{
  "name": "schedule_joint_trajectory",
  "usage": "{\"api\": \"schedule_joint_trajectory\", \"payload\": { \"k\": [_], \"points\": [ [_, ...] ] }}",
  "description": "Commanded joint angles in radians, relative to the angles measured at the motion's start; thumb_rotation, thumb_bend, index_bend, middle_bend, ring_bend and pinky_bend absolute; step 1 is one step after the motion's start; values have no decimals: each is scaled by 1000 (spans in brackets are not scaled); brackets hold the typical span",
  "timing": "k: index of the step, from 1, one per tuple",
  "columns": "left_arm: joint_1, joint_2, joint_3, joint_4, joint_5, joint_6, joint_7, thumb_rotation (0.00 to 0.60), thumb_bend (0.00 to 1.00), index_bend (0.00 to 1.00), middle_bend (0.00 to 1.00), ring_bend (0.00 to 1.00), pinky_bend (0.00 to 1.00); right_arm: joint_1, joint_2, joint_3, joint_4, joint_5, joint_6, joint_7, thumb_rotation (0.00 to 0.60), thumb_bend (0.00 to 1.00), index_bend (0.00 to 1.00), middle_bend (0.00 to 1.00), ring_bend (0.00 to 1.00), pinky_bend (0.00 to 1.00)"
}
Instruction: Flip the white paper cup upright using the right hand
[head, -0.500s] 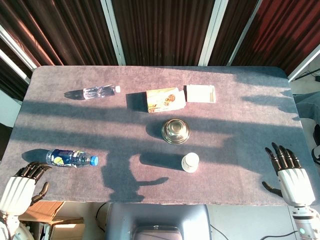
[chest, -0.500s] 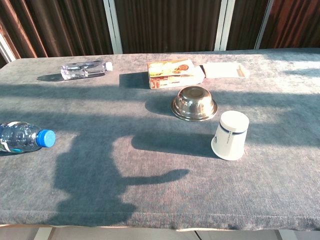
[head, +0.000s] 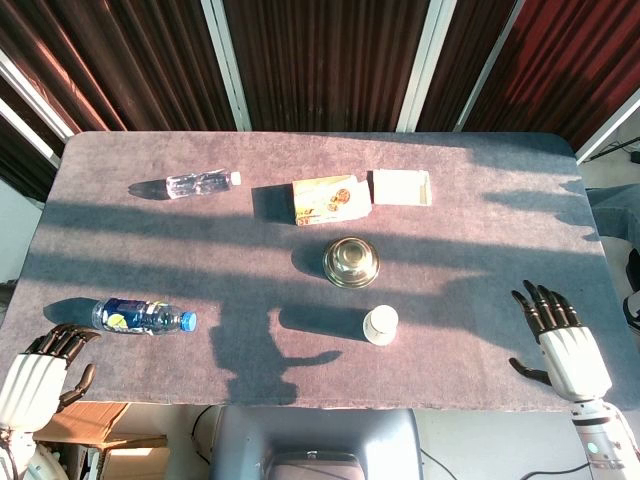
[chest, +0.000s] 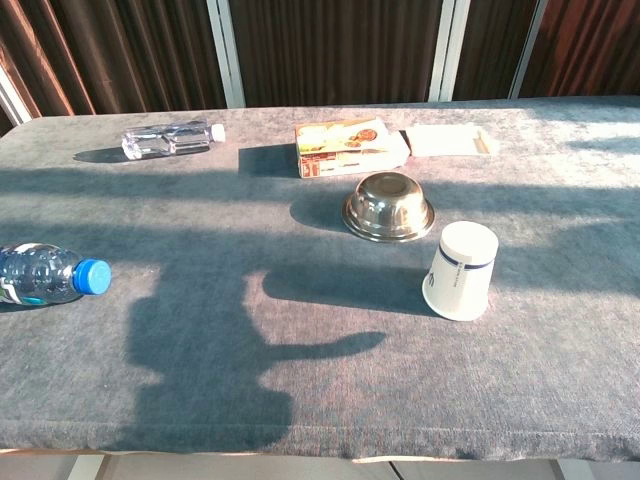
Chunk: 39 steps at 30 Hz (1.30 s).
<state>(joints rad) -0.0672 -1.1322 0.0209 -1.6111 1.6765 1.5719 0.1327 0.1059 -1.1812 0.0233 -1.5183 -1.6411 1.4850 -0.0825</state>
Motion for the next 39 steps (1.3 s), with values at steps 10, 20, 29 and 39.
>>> {"api": "schedule_joint_trajectory", "payload": {
  "k": [10, 20, 29, 39],
  "points": [
    [3, 7, 2, -1, 7, 11, -18, 600, 420, 336, 284, 210, 395, 210, -126, 26, 81, -67, -214, 23, 600, 111, 225, 160, 133, 218],
    [6, 9, 3, -1, 11, 15, -18, 600, 420, 336, 285, 210, 395, 290, -237, 42, 135, -47, -278, -2, 600, 184, 343, 238, 211, 298],
    [7, 11, 5, -2, 13, 14, -20, 600, 420, 337, 285, 210, 395, 343, -324, 45, 193, -30, -315, -14, 600, 214, 372, 261, 238, 322],
    [9, 15, 6, -2, 14, 16, -30, 600, 419, 337, 285, 210, 395, 385, -395, 39, 234, -12, -344, -4, 600, 213, 382, 264, 245, 334]
  ]
}}
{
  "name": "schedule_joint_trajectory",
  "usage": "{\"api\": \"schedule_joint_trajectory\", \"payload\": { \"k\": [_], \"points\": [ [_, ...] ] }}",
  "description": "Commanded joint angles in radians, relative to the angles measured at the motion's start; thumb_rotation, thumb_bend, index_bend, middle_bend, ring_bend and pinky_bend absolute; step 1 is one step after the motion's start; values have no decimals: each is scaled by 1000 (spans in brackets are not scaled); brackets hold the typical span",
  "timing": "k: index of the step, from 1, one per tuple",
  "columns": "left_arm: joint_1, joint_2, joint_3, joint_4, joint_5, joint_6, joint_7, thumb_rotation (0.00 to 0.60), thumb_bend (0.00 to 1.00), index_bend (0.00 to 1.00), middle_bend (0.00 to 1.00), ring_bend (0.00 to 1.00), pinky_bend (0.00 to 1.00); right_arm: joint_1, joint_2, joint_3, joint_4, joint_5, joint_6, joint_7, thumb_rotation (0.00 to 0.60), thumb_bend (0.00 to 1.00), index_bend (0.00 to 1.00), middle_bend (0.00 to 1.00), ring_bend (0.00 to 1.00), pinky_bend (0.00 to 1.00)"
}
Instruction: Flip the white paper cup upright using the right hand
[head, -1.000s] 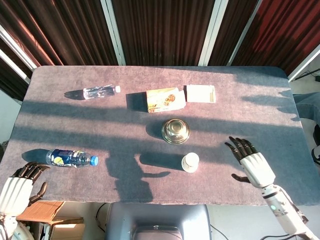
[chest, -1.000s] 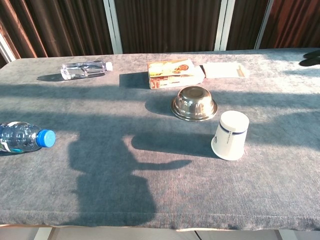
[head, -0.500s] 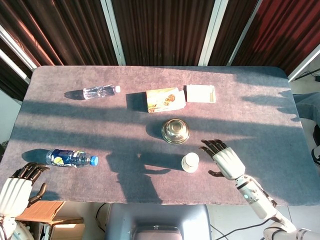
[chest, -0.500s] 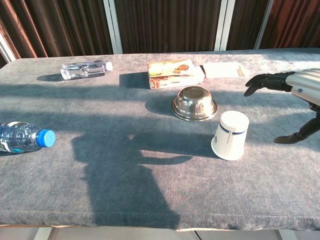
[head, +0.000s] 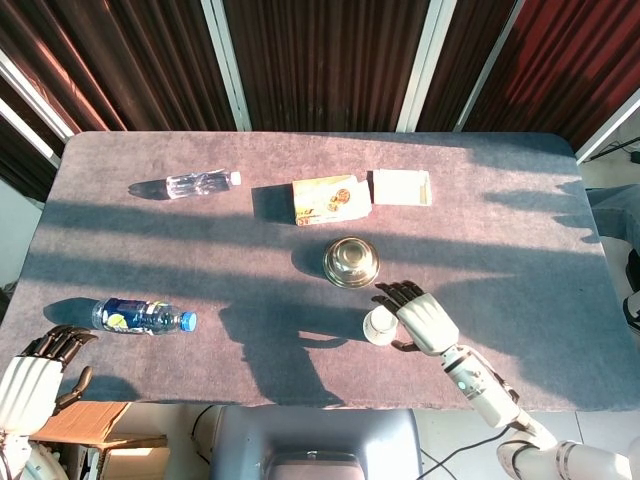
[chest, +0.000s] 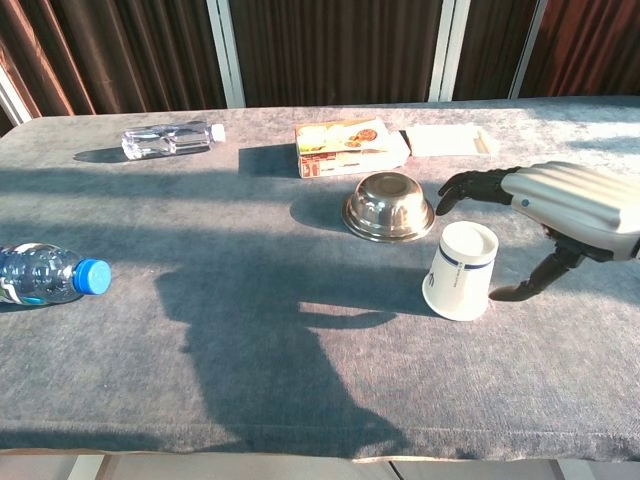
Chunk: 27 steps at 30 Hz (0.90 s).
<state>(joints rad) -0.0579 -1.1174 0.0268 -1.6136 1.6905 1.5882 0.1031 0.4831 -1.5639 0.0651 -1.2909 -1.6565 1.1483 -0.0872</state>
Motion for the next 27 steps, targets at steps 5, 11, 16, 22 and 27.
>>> {"api": "schedule_joint_trajectory", "payload": {
  "k": [5, 11, 16, 22, 27],
  "points": [
    [-1, 1, 1, 0, 1, -2, -2, 600, 420, 337, 285, 210, 395, 18, -33, -9, 21, 4, -8, -4, 600, 223, 409, 284, 271, 356],
    [1, 4, 1, -2, -1, -2, -7, 600, 420, 337, 286, 210, 395, 16, -46, -14, 45, 17, 5, -16, 600, 269, 485, 349, 357, 437],
    [-1, 3, 2, -2, 2, -5, -2, 600, 420, 337, 285, 210, 395, 16, -51, -19, 64, 24, 16, -10, 600, 277, 513, 369, 387, 475],
    [-1, 2, 2, -3, 1, -6, 1, 600, 419, 337, 285, 210, 395, 9, -70, -21, 101, 26, 48, 4, 600, 328, 598, 437, 482, 563],
    [1, 3, 2, -2, 2, -3, 0, 600, 420, 337, 285, 210, 395, 0, -94, -20, 142, 22, 92, 36, 600, 395, 713, 532, 589, 654]
  ]
}}
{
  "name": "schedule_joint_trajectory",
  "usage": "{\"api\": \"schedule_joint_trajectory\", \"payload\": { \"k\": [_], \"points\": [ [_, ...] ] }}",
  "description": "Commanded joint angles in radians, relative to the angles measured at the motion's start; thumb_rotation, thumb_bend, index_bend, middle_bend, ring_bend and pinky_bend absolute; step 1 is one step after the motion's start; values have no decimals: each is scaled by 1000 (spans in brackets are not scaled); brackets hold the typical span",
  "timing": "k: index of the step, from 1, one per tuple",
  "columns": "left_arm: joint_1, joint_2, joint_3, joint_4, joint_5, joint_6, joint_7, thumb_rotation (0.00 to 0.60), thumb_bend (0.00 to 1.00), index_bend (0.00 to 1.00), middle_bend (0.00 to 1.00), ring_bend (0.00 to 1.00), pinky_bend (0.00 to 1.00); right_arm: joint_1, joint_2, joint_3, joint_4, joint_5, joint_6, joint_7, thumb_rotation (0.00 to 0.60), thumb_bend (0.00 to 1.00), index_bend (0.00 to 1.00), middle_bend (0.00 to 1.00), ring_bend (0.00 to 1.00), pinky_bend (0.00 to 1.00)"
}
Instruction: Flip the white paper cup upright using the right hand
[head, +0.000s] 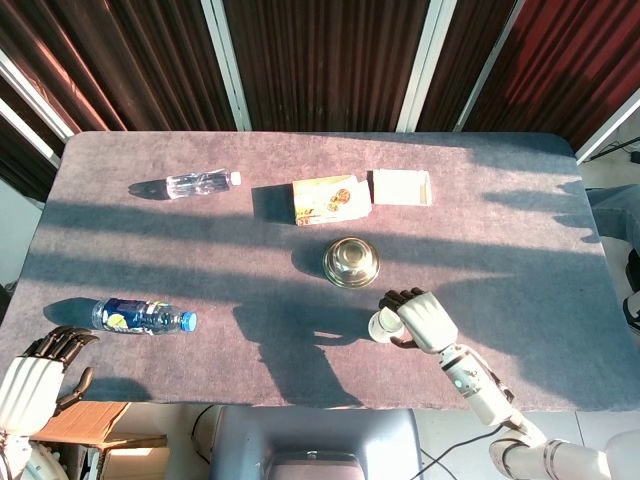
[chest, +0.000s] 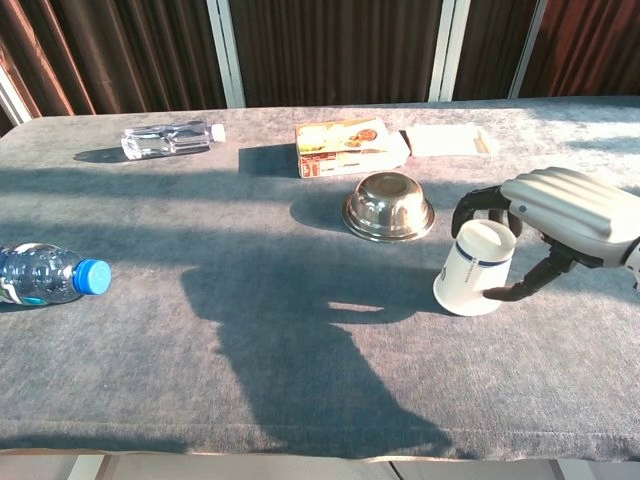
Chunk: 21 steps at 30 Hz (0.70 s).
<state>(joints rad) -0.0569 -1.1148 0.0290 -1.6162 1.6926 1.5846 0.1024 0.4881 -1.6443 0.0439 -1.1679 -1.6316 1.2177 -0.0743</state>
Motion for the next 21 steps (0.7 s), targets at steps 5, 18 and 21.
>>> {"api": "schedule_joint_trajectory", "payload": {
  "k": [5, 18, 21],
  "points": [
    [0, 0, 0, -1, 0, 0, 2, 600, 420, 337, 285, 211, 395, -10, -52, 15, 77, -17, 97, 152, 600, 399, 723, 540, 597, 663],
    [1, -1, -2, 0, -4, -2, 4, 600, 420, 337, 285, 210, 395, 44, -148, -3, 270, -22, 93, 885, 600, 399, 668, 540, 581, 651],
    [2, 1, -4, -1, -8, 0, 1, 600, 420, 337, 285, 210, 395, 61, -153, -24, 317, -27, 57, 1014, 600, 399, 619, 539, 543, 616]
  ]
}}
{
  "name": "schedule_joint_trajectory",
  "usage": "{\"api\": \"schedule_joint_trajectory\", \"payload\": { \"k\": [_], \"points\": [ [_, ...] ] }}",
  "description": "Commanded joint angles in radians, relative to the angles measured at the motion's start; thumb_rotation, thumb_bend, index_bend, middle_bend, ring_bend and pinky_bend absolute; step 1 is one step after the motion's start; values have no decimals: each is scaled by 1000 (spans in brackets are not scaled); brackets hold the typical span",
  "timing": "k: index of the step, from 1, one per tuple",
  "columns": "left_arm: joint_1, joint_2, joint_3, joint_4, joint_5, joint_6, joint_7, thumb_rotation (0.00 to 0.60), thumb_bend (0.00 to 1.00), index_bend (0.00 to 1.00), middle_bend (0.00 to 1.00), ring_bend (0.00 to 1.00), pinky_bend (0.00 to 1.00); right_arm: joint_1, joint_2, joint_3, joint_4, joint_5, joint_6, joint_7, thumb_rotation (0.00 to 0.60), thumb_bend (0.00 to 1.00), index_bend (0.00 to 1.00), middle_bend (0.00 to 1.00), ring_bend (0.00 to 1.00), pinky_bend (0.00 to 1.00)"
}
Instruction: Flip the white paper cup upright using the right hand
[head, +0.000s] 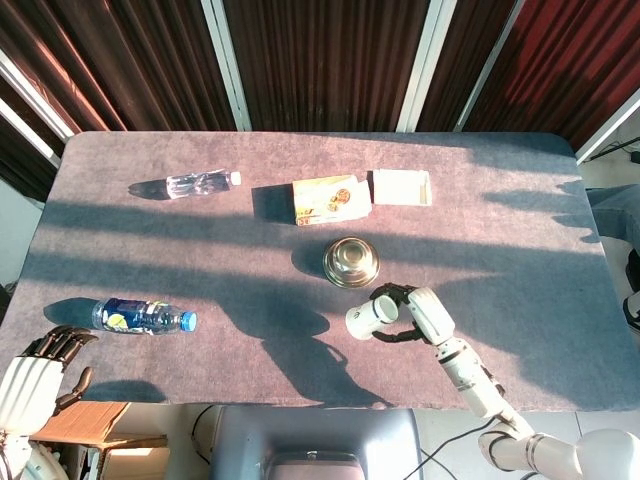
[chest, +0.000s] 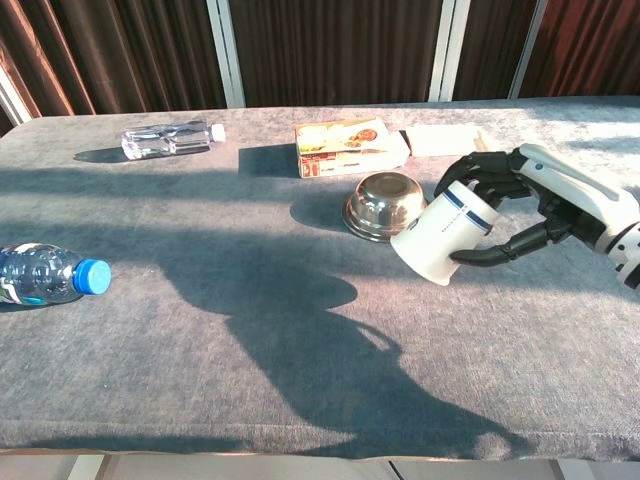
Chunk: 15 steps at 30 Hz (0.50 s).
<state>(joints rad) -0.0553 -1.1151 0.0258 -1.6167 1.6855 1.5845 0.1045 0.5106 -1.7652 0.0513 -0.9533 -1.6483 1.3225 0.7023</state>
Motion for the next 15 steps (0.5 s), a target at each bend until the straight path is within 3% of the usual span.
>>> {"api": "schedule_joint_trajectory", "payload": {
  "k": [1, 9, 15],
  "points": [
    [1, 2, -1, -1, -3, 1, -3, 600, 421, 337, 285, 210, 395, 42, -36, -41, 126, -14, -58, 273, 600, 398, 602, 539, 530, 603],
    [3, 6, -1, -4, -4, 2, -11, 600, 420, 337, 285, 210, 395, 40, -66, -88, 267, -33, -62, 328, 600, 399, 562, 525, 489, 567],
    [4, 6, -1, -5, -3, 5, -12, 600, 420, 337, 285, 210, 396, 32, -52, -106, 297, -37, -55, 318, 600, 399, 553, 507, 462, 540]
  ]
}}
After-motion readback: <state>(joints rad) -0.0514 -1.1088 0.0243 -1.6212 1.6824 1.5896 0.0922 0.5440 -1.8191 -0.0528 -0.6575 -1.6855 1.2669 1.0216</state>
